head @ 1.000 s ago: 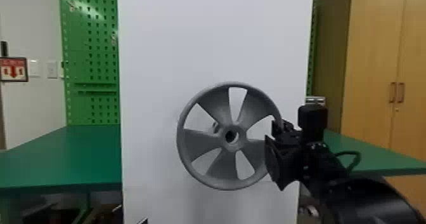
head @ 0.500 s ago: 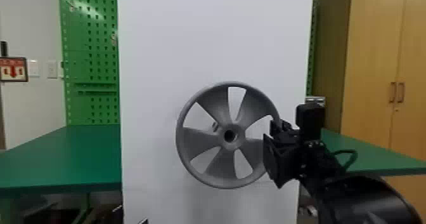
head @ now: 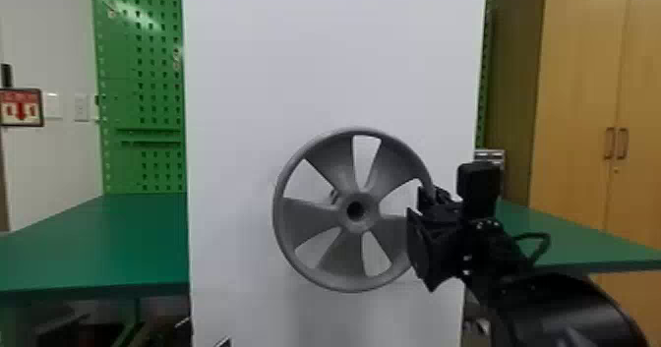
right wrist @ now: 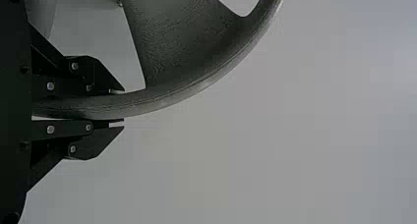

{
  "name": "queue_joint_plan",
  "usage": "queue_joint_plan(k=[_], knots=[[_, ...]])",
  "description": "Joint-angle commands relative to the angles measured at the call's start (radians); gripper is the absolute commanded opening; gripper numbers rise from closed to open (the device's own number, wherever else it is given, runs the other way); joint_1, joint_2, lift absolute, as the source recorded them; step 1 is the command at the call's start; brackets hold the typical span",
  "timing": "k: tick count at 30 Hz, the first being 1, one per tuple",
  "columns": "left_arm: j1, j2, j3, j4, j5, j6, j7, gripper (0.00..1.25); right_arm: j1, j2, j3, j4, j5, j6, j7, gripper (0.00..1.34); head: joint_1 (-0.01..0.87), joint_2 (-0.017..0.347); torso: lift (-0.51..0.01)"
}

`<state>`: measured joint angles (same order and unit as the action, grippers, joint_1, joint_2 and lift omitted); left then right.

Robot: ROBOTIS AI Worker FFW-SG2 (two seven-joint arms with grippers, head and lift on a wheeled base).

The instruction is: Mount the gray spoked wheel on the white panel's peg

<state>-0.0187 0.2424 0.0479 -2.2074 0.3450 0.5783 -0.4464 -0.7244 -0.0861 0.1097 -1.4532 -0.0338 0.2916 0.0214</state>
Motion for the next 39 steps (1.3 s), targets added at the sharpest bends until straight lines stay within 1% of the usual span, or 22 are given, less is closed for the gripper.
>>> queue_joint_plan(k=[1, 6, 14, 22, 32, 39], knots=[[0.000, 0.000, 0.000, 0.000, 0.000, 0.000, 0.000, 0.73, -0.003, -0.001, -0.001, 0.019, -0.001, -0.020, 0.000, 0.21, 0.123, -0.008, -0.399], [0.000, 0.000, 0.001, -0.002, 0.000, 0.000, 0.000, 0.73, -0.004, -0.001, -0.002, 0.023, 0.000, -0.026, 0.000, 0.21, 0.123, -0.008, -0.399], [0.000, 0.000, 0.000, 0.000, 0.000, 0.000, 0.000, 0.73, -0.012, -0.003, -0.005, 0.059, -0.001, -0.060, 0.002, 0.21, 0.123, -0.008, -0.399], [-0.001, 0.000, -0.002, 0.000, 0.000, 0.000, 0.000, 0.73, -0.026, -0.001, -0.005, 0.100, -0.020, -0.088, 0.031, 0.21, 0.123, -0.008, -0.399], [-0.001, 0.003, -0.002, 0.000, 0.000, 0.000, 0.000, 0.73, -0.035, 0.011, 0.008, 0.099, -0.028, -0.069, 0.018, 0.21, 0.123, -0.008, -0.399], [-0.003, 0.005, -0.003, 0.000, 0.000, 0.000, 0.000, 0.73, -0.041, 0.008, 0.007, 0.099, -0.020, -0.072, 0.018, 0.21, 0.123, -0.008, -0.399]])
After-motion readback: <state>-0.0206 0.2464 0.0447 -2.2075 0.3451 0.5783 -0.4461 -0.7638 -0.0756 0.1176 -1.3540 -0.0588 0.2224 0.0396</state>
